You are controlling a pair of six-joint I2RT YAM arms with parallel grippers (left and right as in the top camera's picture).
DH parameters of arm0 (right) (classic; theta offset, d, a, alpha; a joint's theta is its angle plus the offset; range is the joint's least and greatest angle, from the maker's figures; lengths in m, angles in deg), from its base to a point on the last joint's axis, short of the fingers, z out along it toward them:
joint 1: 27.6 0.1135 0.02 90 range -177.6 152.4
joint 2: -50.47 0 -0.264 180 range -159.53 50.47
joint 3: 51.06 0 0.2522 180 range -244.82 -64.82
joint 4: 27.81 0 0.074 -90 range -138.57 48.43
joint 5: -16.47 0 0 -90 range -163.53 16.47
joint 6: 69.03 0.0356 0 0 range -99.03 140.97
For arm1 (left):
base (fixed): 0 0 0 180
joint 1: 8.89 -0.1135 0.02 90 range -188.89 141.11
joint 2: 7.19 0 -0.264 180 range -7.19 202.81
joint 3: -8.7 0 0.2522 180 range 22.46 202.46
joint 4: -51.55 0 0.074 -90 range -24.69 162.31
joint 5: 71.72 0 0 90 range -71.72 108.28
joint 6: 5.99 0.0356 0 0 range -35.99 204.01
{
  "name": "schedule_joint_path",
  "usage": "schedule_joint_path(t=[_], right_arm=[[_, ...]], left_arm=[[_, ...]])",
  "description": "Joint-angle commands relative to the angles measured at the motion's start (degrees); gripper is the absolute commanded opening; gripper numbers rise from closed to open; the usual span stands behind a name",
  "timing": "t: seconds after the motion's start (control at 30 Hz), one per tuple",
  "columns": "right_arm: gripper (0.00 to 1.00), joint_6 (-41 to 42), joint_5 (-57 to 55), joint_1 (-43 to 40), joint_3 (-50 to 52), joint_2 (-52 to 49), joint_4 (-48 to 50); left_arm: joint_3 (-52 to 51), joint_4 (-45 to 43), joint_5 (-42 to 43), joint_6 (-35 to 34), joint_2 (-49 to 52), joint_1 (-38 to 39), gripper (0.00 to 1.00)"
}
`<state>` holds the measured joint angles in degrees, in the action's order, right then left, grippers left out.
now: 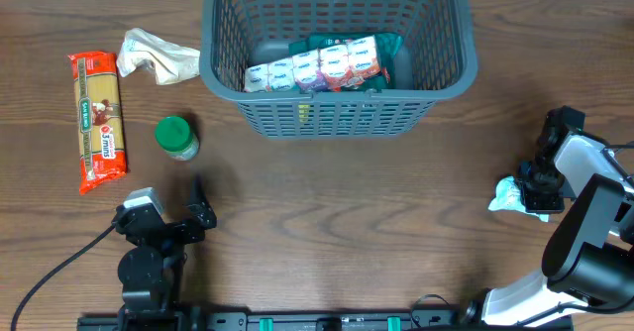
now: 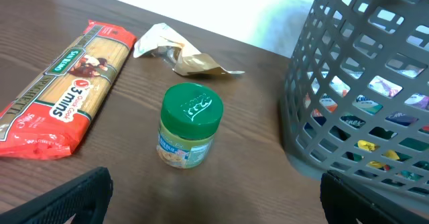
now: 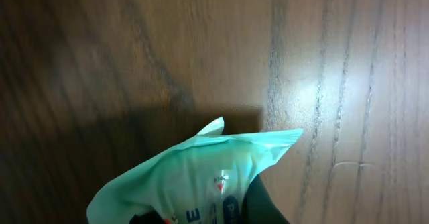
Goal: Pack container
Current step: 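Move the right gripper down to the mint-green packet and grasp, then lift the mint-green packet into the basket and release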
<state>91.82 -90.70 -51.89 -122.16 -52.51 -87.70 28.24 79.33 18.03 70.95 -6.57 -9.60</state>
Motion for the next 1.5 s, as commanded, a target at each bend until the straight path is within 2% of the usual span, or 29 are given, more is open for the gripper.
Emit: schedule_joint_path(t=[0.0,0.13,0.5,0.73,0.93,1.17,1.47], right_arm=[[0.01,-4.4,2.0,-0.3,1.9,-0.8,-0.4],[0.02,-7.2,2.0,-0.3,0.2,1.7,0.2],[0.01,-26.8,5.3,0.9,-16.2,12.9,1.8],[0.02,-45.5,20.5,3.8,-29.4,18.3,4.9],[0.01,-58.8,30.1,11.4,-38.3,20.0,6.4],[0.01,-62.0,27.9,23.8,-44.2,20.0,6.5],[0.01,-65.8,18.1,36.9,-44.3,17.1,6.5]], left_arm=[[-1.4,0.4,-0.5,1.0,-0.3,-0.3,0.99],[-1.4,0.4,-0.4,1.0,-0.3,-0.3,0.98],[-1.4,0.4,-0.5,1.0,-0.3,-0.3,0.99],[-1.4,0.4,-0.5,1.0,-0.3,-0.3,0.99],[-1.4,0.4,-0.5,1.0,-0.3,-0.3,0.99],[-1.4,0.4,-0.5,1.0,-0.3,-0.3,0.99],[-1.4,0.4,-0.5,1.0,-0.3,-0.3,0.99]])
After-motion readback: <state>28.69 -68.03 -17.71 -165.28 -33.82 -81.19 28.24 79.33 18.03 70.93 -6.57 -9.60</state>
